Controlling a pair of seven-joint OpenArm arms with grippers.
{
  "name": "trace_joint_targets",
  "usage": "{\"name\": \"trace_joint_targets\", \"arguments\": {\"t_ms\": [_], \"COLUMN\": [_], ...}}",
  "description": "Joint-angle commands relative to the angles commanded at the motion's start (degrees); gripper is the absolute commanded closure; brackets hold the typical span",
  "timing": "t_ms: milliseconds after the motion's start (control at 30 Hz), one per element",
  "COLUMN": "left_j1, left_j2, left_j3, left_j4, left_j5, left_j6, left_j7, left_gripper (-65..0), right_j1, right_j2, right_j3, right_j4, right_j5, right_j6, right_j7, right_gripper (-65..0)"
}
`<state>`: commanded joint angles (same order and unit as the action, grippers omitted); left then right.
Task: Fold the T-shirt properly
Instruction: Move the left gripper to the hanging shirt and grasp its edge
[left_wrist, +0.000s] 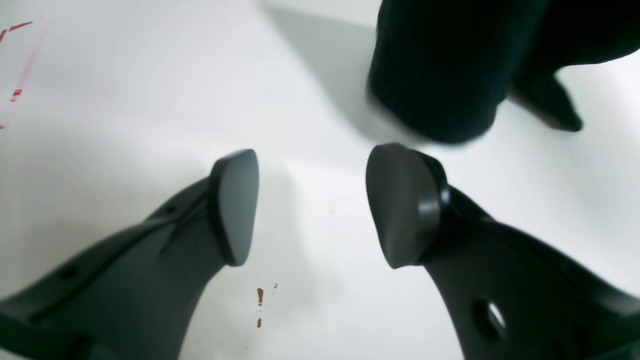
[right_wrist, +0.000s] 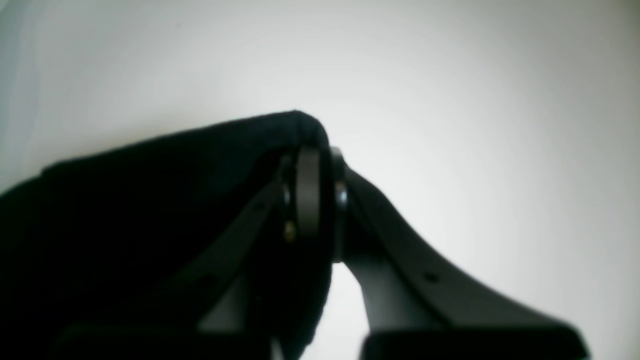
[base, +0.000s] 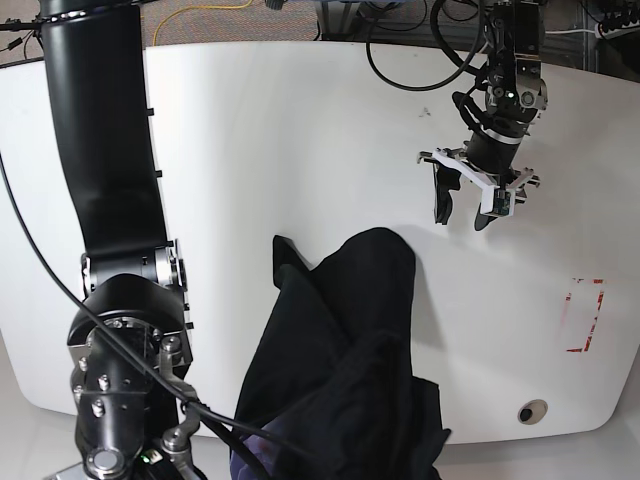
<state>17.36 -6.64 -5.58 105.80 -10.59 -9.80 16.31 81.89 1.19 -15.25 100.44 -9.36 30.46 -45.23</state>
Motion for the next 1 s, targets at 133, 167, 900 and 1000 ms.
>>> {"name": "trace_joint_targets", "arguments": {"t_ms": [133, 167, 900, 1000], "left_j1": [0.00, 0.00, 2.46, 2.29], "left_j2": [0.00, 0.00, -0.18, -0.18], "left_j3": [-0.88, -0.97, -0.88, -0.88], "left_j4": [0.09, 0.35, 2.37, 2.37], "left_j5": [0.00, 0.00, -0.09, -0.09], "left_j6": [0.00, 0.00, -0.09, -0.09], "left_j7": [0.00, 0.00, 0.00, 0.00], "left_gripper": [-35.3, -35.3, -35.3, -35.3], "right_j1": [-0.18, -0.26, -3.34, -3.78], "right_j2": [0.00, 0.00, 0.00, 0.00], "right_j3": [0.00, 0.00, 0.09, 0.09], "right_j4": [1.14, 1.58, 4.40, 4.48], "right_j5": [0.00, 0.00, -0.09, -0.09], "right_j6": [0.53, 0.62, 0.62, 0.62], "right_j7": [-1.14, -1.67, -3.08, -3.08], "right_gripper": [0.0, 0.0, 0.0, 0.0]}}
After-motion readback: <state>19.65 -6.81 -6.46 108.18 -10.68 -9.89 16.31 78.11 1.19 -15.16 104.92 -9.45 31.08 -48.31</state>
